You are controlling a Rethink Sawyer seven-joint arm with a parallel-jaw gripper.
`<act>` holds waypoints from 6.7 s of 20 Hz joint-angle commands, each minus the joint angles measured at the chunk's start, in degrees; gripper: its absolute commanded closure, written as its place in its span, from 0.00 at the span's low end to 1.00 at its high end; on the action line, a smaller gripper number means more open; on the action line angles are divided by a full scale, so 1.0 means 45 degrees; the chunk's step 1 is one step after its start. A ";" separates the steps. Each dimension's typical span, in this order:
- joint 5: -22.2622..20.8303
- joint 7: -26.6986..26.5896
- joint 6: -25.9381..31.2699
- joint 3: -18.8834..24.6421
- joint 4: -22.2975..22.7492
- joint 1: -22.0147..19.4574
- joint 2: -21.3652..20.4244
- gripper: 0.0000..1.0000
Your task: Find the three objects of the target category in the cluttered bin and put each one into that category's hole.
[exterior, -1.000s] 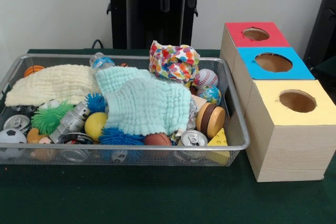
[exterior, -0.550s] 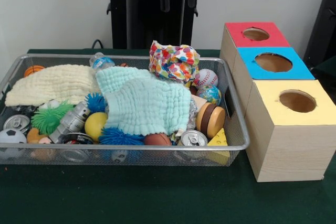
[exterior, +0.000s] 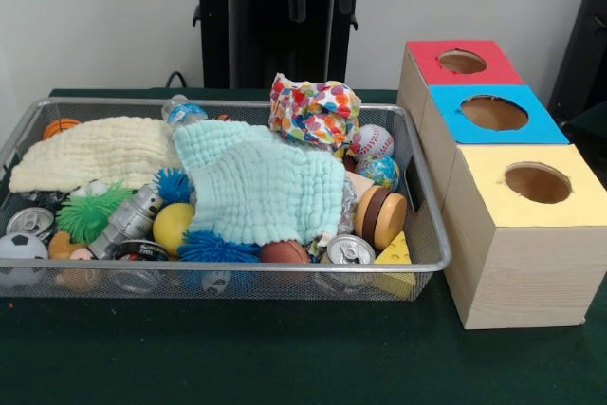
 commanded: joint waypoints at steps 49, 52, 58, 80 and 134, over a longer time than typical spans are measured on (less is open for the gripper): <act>-0.4550 0.0525 -0.2291 -0.0853 -0.0783 -0.0069 0.3976 0.00; -0.4424 0.0414 -0.2128 -0.0850 -0.0874 -0.0137 0.3952 0.00; -0.4067 -0.0270 -0.1656 -0.0445 -0.0745 -0.0716 0.3721 0.00; -0.4973 -0.0241 -0.2324 -0.0830 -0.1333 -0.0718 0.5282 0.00; -0.8048 -0.5682 -0.0877 0.0911 -0.5684 -0.2973 0.7782 0.00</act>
